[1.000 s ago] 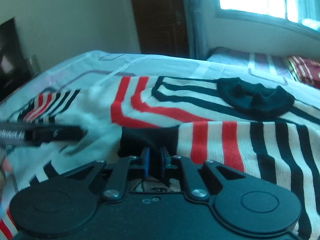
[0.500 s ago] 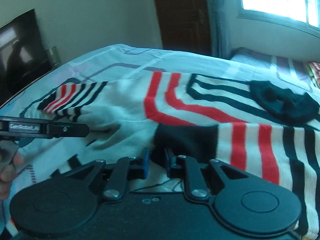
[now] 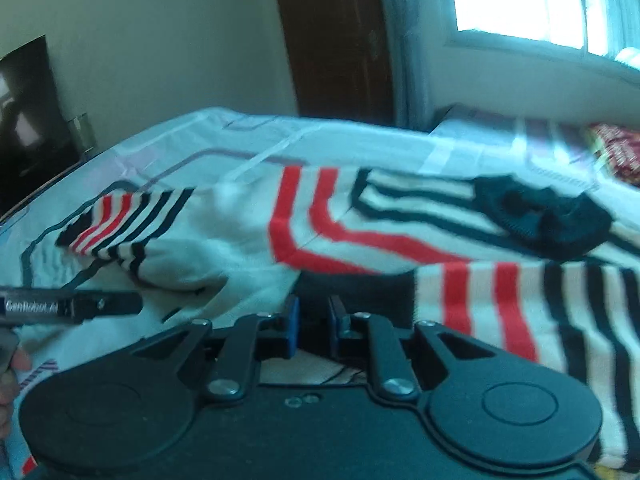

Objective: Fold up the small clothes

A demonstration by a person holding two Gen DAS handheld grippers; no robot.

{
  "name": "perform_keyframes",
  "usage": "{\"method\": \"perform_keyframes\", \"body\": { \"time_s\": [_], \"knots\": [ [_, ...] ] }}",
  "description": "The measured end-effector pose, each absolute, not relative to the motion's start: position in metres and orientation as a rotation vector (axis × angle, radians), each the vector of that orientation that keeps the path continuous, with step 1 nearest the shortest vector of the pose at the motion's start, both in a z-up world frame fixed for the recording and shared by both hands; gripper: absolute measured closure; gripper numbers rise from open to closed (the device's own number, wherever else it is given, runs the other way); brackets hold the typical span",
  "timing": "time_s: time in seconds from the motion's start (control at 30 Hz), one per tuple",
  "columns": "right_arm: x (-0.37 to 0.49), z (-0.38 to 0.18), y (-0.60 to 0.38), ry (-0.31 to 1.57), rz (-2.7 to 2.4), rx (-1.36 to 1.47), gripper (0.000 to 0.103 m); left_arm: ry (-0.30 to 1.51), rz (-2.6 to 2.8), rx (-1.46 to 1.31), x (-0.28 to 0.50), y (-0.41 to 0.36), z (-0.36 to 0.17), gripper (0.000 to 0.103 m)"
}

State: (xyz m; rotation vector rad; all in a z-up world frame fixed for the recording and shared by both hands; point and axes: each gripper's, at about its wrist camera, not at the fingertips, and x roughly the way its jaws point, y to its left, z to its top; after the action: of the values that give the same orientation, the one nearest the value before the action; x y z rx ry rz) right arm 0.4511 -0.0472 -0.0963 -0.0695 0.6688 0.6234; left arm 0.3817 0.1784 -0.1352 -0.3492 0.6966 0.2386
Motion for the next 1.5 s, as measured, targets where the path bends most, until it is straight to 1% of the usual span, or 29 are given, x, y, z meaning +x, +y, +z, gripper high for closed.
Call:
{"method": "perform_keyframes", "body": {
  "time_s": [0.07,0.13,0.17,0.2,0.23,0.27,0.33,0.4,0.47,0.5,0.53,0.63,0.67,0.7,0.73,0.77,0.8,0.83,0.87,0.9,0.97,1.07,1.13,1.27,1.37,1.5],
  "knots": [
    [0.455,-0.101,-0.045,0.713,0.636,-0.062,0.086,0.697,0.239,-0.347,0.381,0.178,-0.136,0.027],
    [0.454,-0.107,-0.036,0.731,0.67,-0.1,0.081,0.698,0.241,-0.346,0.381,0.178,-0.136,0.027],
    [0.45,-0.105,-0.034,0.72,0.68,-0.113,0.081,0.699,0.241,-0.343,0.381,0.177,-0.135,0.027],
    [0.448,-0.102,-0.036,0.703,0.679,-0.1,0.085,0.698,0.24,-0.341,0.381,0.178,-0.134,0.027],
    [0.447,-0.101,-0.04,0.682,0.662,-0.074,0.086,0.699,0.24,-0.34,0.381,0.178,-0.134,0.027],
    [0.448,-0.102,-0.043,0.681,0.638,-0.058,0.084,0.701,0.242,-0.337,0.381,0.179,-0.134,0.027],
    [0.453,-0.111,-0.044,0.743,0.648,-0.044,0.083,0.698,0.249,-0.331,0.379,0.182,-0.133,0.027],
    [0.451,-0.106,-0.044,0.741,0.665,-0.057,0.084,0.652,0.281,-0.36,0.374,0.194,-0.131,0.027],
    [0.451,-0.096,-0.054,0.71,0.652,-0.01,0.084,0.592,0.341,-0.447,0.368,0.221,-0.131,0.027],
    [0.451,-0.093,-0.06,0.696,0.634,0.013,0.082,0.561,0.365,-0.508,0.363,0.237,-0.132,0.027],
    [0.452,-0.091,-0.067,0.693,0.619,0.034,0.08,0.521,0.378,-0.595,0.358,0.256,-0.135,0.027],
    [0.455,-0.089,-0.082,0.698,0.587,0.078,0.08,0.461,0.447,-0.821,0.352,0.31,-0.149,0.027],
    [0.454,-0.088,-0.088,0.69,0.574,0.083,0.08,0.442,0.456,-0.864,0.352,0.324,-0.154,0.03],
    [0.454,-0.087,-0.095,0.679,0.554,0.093,0.08,0.425,0.456,-0.905,0.354,0.335,-0.157,0.036],
    [0.453,-0.086,-0.102,0.669,0.526,0.115,0.08,0.421,0.455,-0.925,0.356,0.342,-0.16,0.04],
    [0.454,-0.085,-0.111,0.663,0.497,0.141,0.08,0.418,0.457,-0.938,0.361,0.348,-0.162,0.043],
    [0.454,-0.084,-0.12,0.66,0.474,0.17,0.08,0.416,0.461,-0.953,0.365,0.354,-0.163,0.05],
    [0.455,-0.084,-0.128,0.658,0.453,0.193,0.08,0.419,0.471,-0.96,0.369,0.36,-0.165,0.065],
    [0.457,-0.084,-0.135,0.657,0.44,0.205,0.08,0.431,0.489,-0.954,0.375,0.365,-0.167,0.075],
    [0.458,-0.083,-0.139,0.658,0.432,0.206,0.08,0.45,0.509,-0.945,0.379,0.369,-0.17,0.093],
    [0.458,-0.081,-0.147,0.656,0.428,0.203,0.08,0.442,0.489,-0.941,0.385,0.369,-0.166,0.094],
    [0.456,-0.078,-0.161,0.642,0.411,0.209,0.08,0.406,0.377,-0.771,0.396,0.334,-0.132,0.094],
    [0.456,-0.075,-0.176,0.632,0.384,0.239,0.08,0.382,0.263,-0.68,0.408,0.295,-0.107,0.094],
    [0.453,-0.068,-0.211,0.598,0.296,0.295,0.08,0.402,-0.001,-0.484,0.449,0.178,-0.069,0.094],
    [0.448,-0.062,-0.239,0.581,0.24,0.334,0.08,0.471,-0.147,-0.327,0.479,0.082,-0.066,0.094],
    [0.437,-0.058,-0.27,0.574,0.196,0.345,0.079,0.58,-0.22,-0.155,0.505,-0.028,-0.087,0.094]
  ]
}}
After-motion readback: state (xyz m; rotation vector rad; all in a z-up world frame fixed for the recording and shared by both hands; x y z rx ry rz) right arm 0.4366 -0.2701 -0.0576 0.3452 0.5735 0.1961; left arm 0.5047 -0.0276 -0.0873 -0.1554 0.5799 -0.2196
